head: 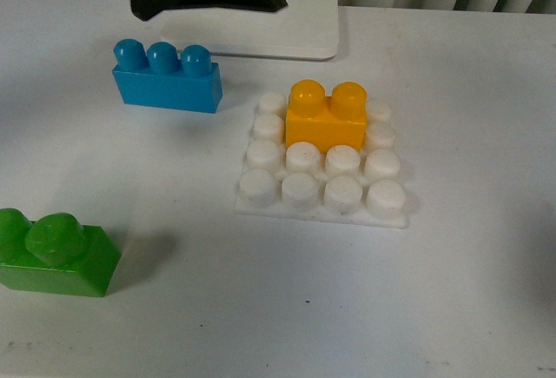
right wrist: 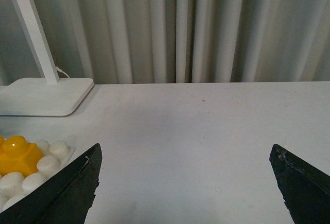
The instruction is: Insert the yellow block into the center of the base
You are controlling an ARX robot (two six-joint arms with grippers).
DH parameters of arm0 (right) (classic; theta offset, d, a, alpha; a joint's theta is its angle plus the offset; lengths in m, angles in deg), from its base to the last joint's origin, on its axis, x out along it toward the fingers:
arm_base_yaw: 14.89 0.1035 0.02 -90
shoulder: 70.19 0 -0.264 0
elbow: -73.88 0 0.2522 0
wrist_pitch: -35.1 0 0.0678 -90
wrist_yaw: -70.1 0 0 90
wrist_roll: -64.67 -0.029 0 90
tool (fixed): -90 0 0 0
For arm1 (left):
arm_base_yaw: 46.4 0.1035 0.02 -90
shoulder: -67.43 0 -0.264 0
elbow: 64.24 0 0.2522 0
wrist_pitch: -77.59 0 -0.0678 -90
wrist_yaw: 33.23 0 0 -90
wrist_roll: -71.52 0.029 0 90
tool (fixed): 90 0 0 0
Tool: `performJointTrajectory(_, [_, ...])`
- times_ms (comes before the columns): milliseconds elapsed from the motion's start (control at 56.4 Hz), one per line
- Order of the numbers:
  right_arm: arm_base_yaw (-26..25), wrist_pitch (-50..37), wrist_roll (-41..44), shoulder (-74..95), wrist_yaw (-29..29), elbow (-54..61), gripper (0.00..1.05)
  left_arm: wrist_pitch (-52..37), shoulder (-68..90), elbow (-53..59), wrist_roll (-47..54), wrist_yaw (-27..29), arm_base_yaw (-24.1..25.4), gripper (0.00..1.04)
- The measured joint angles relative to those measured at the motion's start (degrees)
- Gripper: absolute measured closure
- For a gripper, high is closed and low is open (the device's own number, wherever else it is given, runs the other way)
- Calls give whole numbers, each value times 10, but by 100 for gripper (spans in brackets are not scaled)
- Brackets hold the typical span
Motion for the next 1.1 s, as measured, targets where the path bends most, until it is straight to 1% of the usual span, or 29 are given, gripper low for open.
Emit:
performJointTrajectory(53, [0,0,0,0,0,0,9,-71,-47,62,-34,5,9,6])
performJointTrajectory(160, [0,0,0,0,0,0,9,-169,-118,153,-102,25,23,6])
performJointTrajectory(248, [0,0,0,0,0,0,9,-239,-185,227,-160,41,40,6])
performJointTrajectory(319, [0,0,0,0,0,0,9,-285,-250,290,-218,73,55,6])
performJointTrajectory(461, [0,0,0,0,0,0,9,-299,-378,396,-324,129,96,6])
performJointTrajectory(603, [0,0,0,0,0,0,9,-262,-489,477,-475,163,181,6])
performJointTrajectory(638, [0,0,0,0,0,0,9,-257,-504,490,-510,167,193,6])
performJointTrajectory(727, [0,0,0,0,0,0,9,-254,-521,500,-560,165,200,6])
performJointTrajectory(833, [0,0,0,0,0,0,9,-257,-522,501,-582,161,202,7])
performJointTrajectory(869, [0,0,0,0,0,0,9,-299,-525,516,-587,155,214,12])
performJointTrajectory(887, [0,0,0,0,0,0,9,-335,-528,531,-590,155,221,17])
performJointTrajectory(904, [0,0,0,0,0,0,9,-349,-530,537,-592,156,224,19])
performJointTrajectory(940, [0,0,0,0,0,0,9,-396,-541,560,-595,157,233,28])
performJointTrajectory(1011, [0,0,0,0,0,0,9,-410,-559,579,-599,161,237,40])
performJointTrajectory(1064, [0,0,0,0,-2,0,9,-410,-578,597,-600,160,237,55])
performJointTrajectory(1099, [0,0,0,0,-1,0,9,-409,-586,605,-601,160,237,62])
